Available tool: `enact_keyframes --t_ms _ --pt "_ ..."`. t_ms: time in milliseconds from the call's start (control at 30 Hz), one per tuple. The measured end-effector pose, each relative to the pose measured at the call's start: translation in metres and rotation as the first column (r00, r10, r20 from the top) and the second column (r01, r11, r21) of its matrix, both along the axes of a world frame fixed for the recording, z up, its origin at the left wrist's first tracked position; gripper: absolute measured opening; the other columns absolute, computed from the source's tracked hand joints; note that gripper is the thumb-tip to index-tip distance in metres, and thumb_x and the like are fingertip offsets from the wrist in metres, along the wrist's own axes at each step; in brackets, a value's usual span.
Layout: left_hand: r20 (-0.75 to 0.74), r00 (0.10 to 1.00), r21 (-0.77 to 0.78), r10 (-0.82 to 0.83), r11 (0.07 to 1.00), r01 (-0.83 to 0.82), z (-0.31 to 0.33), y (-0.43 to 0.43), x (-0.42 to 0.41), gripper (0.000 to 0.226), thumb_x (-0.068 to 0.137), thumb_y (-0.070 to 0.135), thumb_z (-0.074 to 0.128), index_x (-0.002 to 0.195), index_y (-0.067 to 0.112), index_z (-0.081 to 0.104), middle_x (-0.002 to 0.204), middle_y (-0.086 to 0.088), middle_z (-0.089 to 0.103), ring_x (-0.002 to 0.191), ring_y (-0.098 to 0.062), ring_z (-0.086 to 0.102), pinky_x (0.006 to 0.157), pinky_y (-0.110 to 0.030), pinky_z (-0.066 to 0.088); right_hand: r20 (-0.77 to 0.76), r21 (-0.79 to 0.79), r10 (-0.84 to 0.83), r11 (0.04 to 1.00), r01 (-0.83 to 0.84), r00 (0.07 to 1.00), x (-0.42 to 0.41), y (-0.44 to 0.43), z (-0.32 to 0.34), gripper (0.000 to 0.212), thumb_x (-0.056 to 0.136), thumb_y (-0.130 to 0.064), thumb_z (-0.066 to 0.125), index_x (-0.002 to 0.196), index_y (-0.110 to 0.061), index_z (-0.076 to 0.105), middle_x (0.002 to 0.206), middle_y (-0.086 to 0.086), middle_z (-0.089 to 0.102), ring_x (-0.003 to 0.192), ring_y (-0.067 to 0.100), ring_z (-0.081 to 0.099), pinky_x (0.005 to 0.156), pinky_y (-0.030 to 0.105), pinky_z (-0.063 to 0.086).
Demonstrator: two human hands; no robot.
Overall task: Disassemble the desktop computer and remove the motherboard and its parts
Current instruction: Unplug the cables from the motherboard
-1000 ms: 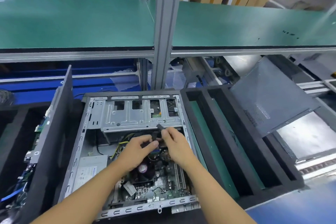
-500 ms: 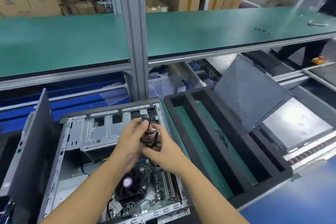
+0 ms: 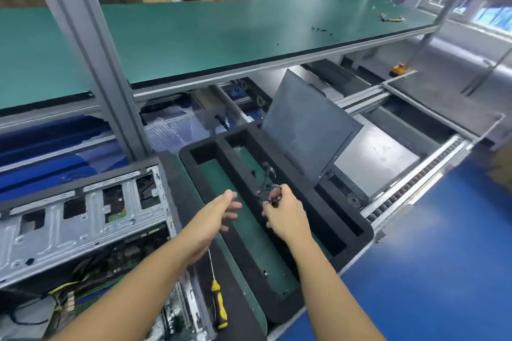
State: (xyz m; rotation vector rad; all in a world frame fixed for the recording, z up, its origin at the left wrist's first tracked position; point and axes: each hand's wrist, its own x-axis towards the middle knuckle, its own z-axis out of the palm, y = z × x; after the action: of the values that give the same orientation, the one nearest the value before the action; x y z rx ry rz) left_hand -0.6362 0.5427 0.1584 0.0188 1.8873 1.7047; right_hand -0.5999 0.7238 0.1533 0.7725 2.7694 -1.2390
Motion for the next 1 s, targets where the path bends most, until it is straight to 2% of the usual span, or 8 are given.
enact_keyframes --t_ms 100,233,333,400,500,700,867,1000 --pt "0.041 0.999 -0.05 -0.028 0.998 0.03 -0.016 0.014 0.002 0.034 0.106 0.046 0.03 0.121 0.033 0.058 0.116 0.008 0.069 0.106 -0.013 0.063 0.078 -0.028 0.045 0.154 0.183 -0.079 0.982 0.05 0.985 -0.008 0.045 -0.017 0.02 0.093 -0.033 0.057 0.109 -0.026 0.046 0.1 0.001 0.067 0.081 0.029 0.062 0.066 0.035 0.049" --pt "0.088 0.996 -0.133 -0.013 0.991 0.025 -0.027 0.025 -0.007 0.032 0.106 0.044 0.033 0.116 0.028 0.059 0.116 0.004 0.067 0.104 -0.016 0.061 0.077 -0.029 0.043 0.217 0.193 -0.139 0.976 0.098 0.966 -0.037 0.072 -0.034 0.035 0.09 -0.038 0.061 0.123 -0.036 0.052 0.112 -0.002 0.067 0.09 0.027 0.062 0.071 0.032 0.05" --pt "0.1 0.995 -0.166 0.015 0.986 0.002 -0.034 0.027 -0.017 0.03 0.106 0.044 0.034 0.115 0.027 0.058 0.116 0.004 0.066 0.104 -0.016 0.061 0.078 -0.029 0.043 0.306 0.095 -0.112 0.992 0.086 0.946 -0.057 0.07 -0.049 0.076 0.089 -0.039 0.069 0.152 -0.035 0.027 0.147 0.008 0.041 0.118 0.032 0.055 0.085 0.038 0.049" --pt "0.091 0.995 -0.185 0.026 0.983 -0.008 -0.037 0.026 -0.022 0.03 0.105 0.044 0.035 0.113 0.027 0.059 0.115 0.005 0.065 0.104 -0.016 0.06 0.078 -0.029 0.043 0.415 0.089 -0.168 0.986 0.144 0.894 -0.06 0.063 -0.06 0.092 0.089 -0.037 0.069 0.157 -0.023 0.009 0.156 0.014 0.021 0.131 0.037 0.042 0.1 0.045 0.042" --pt "0.035 0.999 -0.197 0.032 0.98 -0.024 -0.038 0.022 -0.028 0.026 0.105 0.04 0.038 0.111 0.028 0.06 0.113 0.007 0.066 0.104 -0.014 0.062 0.078 -0.028 0.045 0.385 0.198 -0.213 0.969 0.146 0.898 -0.053 0.046 -0.071 0.072 0.094 -0.028 0.058 0.153 -0.016 0.018 0.151 0.015 0.027 0.13 0.036 0.041 0.103 0.046 0.04" --pt "-0.096 0.995 -0.213 0.001 0.977 -0.022 -0.026 0.002 -0.038 0.027 0.105 0.026 0.04 0.103 0.026 0.066 0.099 0.005 0.073 0.086 -0.011 0.071 0.07 -0.027 0.05 0.089 -0.072 -0.097 0.992 0.103 0.991 -0.057 -0.008 -0.045 0.025 0.091 -0.012 0.048 0.11 -0.021 0.061 0.118 0.002 0.06 0.103 0.023 0.059 0.091 0.036 0.05" --pt "-0.295 0.95 -0.088 0.104 0.987 -0.135 -0.007 -0.035 -0.032 0.031 0.103 0.019 0.041 0.094 0.032 0.068 0.073 -0.002 0.07 0.054 -0.017 0.061 0.046 -0.023 0.041 -0.076 -0.178 -0.013 0.984 -0.001 0.997 -0.061 -0.06 -0.009 0.021 0.091 -0.014 0.043 0.086 -0.022 0.061 0.083 -0.004 0.066 0.073 0.017 0.06 0.062 0.03 0.047" --pt "-0.386 0.905 -0.121 0.18 0.963 -0.243 0.005 -0.086 -0.027 0.034 0.1 0.018 0.042 0.091 0.038 0.066 0.05 0.003 0.053 0.044 -0.01 0.041 0.044 -0.019 0.036 -0.156 -0.243 0.074 0.964 -0.111 0.985 -0.059 -0.101 0.006 0.023 0.088 -0.009 0.043 0.076 -0.021 0.059 0.074 -0.001 0.067 0.062 0.014 0.053 0.054 0.025 0.039"
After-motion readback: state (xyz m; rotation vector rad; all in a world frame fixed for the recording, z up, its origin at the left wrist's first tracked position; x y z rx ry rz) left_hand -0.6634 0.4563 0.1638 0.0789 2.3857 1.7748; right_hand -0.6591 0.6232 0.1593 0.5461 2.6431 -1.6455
